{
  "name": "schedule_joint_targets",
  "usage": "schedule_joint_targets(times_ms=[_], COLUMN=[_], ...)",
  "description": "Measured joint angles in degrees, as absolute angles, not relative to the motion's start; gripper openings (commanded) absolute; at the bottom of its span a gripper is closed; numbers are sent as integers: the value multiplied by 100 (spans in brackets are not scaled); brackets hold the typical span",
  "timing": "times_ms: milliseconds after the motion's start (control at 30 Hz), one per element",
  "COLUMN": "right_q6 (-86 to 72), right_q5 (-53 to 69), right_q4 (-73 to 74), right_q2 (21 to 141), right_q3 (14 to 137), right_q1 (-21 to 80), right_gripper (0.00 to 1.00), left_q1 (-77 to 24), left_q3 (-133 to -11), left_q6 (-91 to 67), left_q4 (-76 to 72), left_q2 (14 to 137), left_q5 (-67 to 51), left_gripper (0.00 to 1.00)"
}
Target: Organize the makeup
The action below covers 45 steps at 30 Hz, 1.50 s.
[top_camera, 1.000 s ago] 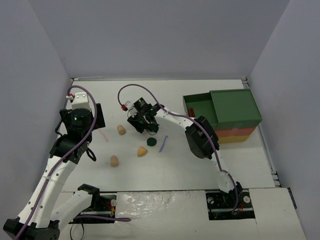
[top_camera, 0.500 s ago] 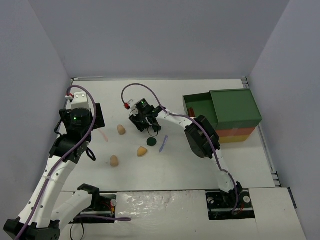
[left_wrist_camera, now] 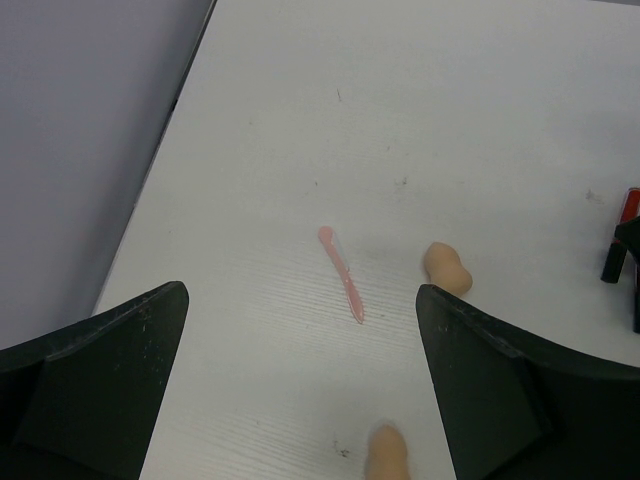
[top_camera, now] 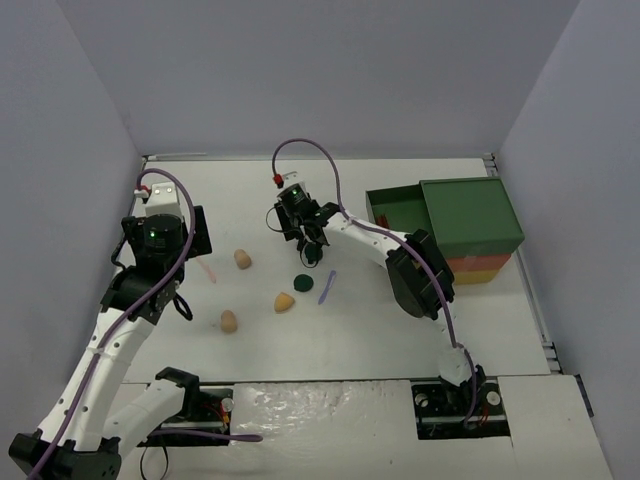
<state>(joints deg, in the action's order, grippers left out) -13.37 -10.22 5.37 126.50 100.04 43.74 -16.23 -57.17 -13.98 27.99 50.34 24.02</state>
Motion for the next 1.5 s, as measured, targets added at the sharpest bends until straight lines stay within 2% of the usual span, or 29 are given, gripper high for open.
schedule_joint_targets(times_ms=[300,933,1067,1167,1200,1267,1500], right_q6=[-2206,-2451,-2467,-2477,-2493,-2491,-2230], right_q5=[-1222,-1225,-1220,-1220,-1216,-1197,-1046], right_q4=[542,478,439,398,395,375,384], right_q2=[12760,13297,13348,13374,13380,13382,13135], right_q3=[9950,10144,10181,10199,10204,10204,10000], right_q1=[4213,4230,4237,4242,4244,4248,4376], right_gripper=[36,27,21,8,8,0,0], left_q1=[-1597,-1557,-1555,-1542,-1531,-1521,-1501], left_q3=[-5717,-5717,-5717,-5717,-5717,-5717,-5717], left_q6=[-1405,-1417,-1417,-1417,-1417,-1417,-1417], left_q4=[2801,2803,2803,2803,2803,2804,2806], left_q2=[5111,5113,5113,5113,5113,5113,5113], left_q5=[2379,2328,2298,2284,2281,2277,2272], left_gripper=[97,97,97,97,97,97,97])
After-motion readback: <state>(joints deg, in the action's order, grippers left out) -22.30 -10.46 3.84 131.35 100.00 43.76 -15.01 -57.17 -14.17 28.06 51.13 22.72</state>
